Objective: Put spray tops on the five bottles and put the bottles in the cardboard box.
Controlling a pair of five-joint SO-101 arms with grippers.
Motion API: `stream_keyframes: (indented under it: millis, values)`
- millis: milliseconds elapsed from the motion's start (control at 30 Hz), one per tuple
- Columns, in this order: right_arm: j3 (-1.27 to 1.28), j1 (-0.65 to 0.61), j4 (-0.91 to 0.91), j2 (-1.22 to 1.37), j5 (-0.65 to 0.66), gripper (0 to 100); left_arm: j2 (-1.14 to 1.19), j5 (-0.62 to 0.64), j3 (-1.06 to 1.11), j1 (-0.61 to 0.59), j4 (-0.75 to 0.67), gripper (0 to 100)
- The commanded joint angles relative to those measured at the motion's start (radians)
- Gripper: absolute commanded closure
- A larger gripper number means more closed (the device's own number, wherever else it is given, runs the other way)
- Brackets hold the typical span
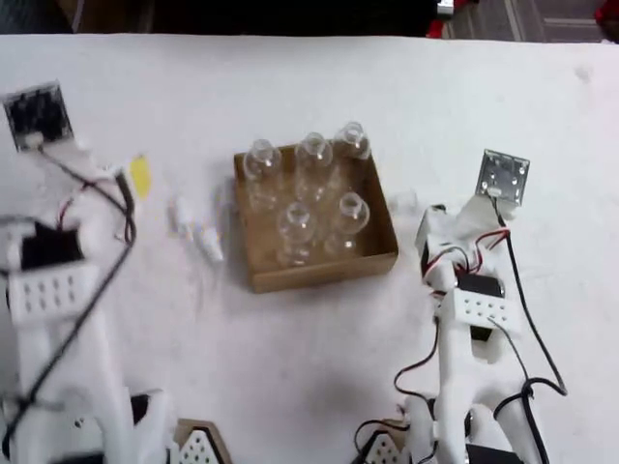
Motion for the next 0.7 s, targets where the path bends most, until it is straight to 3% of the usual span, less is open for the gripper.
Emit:
stream_keyframes:
  millis: [0,300,500,667]
  values:
    - [-0.003,0.010,-0.019,0.001,0.046,85.3,0.265,0.014,-0.249,-0.008,0.155,77]
    - [0.002,-0.021,-0.048,0.005,0.054,85.3,0.664,0.063,-0.410,0.064,0.186,77]
    - [0.002,-0.021,-0.048,0.005,0.054,85.3,0.906,0.213,-0.562,0.061,0.158,77]
    - [0.002,-0.021,-0.048,0.005,0.054,85.4,1.059,0.232,-0.660,0.059,0.167,78]
